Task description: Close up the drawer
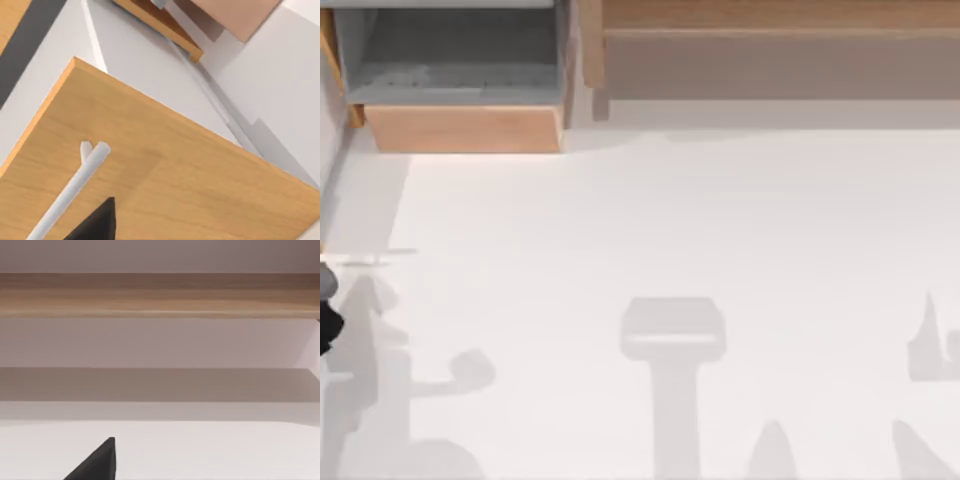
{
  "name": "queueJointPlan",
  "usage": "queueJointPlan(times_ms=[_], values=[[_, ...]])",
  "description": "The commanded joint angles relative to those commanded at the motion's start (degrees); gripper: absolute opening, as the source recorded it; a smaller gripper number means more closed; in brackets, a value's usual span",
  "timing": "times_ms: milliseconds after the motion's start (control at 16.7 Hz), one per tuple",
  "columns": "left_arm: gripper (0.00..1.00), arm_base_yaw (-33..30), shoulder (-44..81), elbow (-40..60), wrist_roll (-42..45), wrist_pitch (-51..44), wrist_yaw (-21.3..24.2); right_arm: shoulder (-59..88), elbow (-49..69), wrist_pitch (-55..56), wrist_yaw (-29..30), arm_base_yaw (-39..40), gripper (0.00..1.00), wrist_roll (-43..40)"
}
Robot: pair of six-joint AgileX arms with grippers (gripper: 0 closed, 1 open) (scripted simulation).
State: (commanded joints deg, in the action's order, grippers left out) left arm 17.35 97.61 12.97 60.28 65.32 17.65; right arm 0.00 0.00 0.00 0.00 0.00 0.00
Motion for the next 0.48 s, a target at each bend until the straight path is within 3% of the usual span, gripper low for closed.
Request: queueJointPlan(times_ms=[240,480], values=[[1.00,13.14,9.03,4.07,16.84,11.99,14.41,0.00,0.00,0.00,0.00,0.00,1.00,0.00],[1.00,21.60,14.94,9.95,27.95,20.58,23.71,0.00,0.00,0.00,0.00,0.00,1.00,0.00]])
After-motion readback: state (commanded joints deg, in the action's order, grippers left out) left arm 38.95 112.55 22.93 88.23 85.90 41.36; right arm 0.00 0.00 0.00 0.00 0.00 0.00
